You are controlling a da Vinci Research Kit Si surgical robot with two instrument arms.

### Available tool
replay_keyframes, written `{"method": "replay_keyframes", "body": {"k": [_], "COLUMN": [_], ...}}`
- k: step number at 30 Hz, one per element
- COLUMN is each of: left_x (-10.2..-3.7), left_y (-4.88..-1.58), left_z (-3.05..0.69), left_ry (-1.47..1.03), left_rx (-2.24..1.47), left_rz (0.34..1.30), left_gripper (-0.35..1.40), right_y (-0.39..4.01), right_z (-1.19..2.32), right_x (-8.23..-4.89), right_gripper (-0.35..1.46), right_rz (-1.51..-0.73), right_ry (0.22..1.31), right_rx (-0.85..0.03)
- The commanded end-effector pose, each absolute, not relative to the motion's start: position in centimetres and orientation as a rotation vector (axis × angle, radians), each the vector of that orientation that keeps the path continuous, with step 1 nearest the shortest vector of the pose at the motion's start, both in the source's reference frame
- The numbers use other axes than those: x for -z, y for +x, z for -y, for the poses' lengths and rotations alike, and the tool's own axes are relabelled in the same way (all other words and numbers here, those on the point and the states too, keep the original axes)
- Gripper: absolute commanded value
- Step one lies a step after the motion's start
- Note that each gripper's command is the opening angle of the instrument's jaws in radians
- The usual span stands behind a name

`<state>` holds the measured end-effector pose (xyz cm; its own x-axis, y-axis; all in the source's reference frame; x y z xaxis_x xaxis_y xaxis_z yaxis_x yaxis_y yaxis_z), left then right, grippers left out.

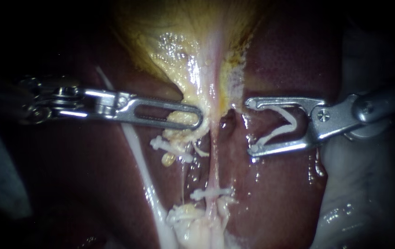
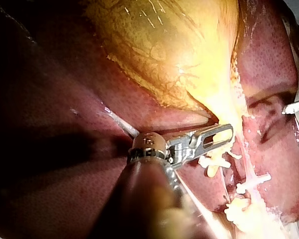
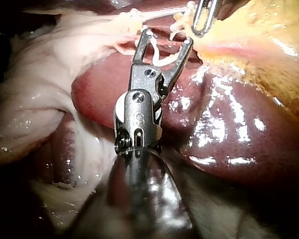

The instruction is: Clipping second clip right tube

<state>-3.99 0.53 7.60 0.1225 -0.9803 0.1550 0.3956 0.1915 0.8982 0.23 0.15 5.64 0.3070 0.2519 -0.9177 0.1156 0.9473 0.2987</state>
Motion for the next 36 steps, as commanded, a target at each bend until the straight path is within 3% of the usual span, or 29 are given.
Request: {"method": "replay_keyframes", "body": {"k": [1,12,17,36], "left_x": [-7.57,-6.98,-6.85,-6.87], "left_y": [-3.98,-3.48,-3.46,-3.47], "left_z": [-0.53,-0.72,-0.72,-0.7], "left_ry": [0.818,0.815,0.818,0.815], "left_rx": [1.186,1.218,1.232,1.232], "left_rz": [0.919,0.923,0.926,0.927], "left_gripper": [-0.35,-0.35,-0.35,-0.35], "right_y": [0.23,0.24,0.31,0.97], "right_z": [-0.15,-0.14,-0.08,0.64], "right_x": [-5.64,-5.64,-5.69,-6.6], "right_gripper": [0.5,0.5,0.5,0.49], "right_rz": [-1.262,-1.262,-1.258,-1.134], "right_ry": [0.336,0.336,0.363,0.62], "right_rx": [-0.092,-0.093,-0.122,-0.338]}}
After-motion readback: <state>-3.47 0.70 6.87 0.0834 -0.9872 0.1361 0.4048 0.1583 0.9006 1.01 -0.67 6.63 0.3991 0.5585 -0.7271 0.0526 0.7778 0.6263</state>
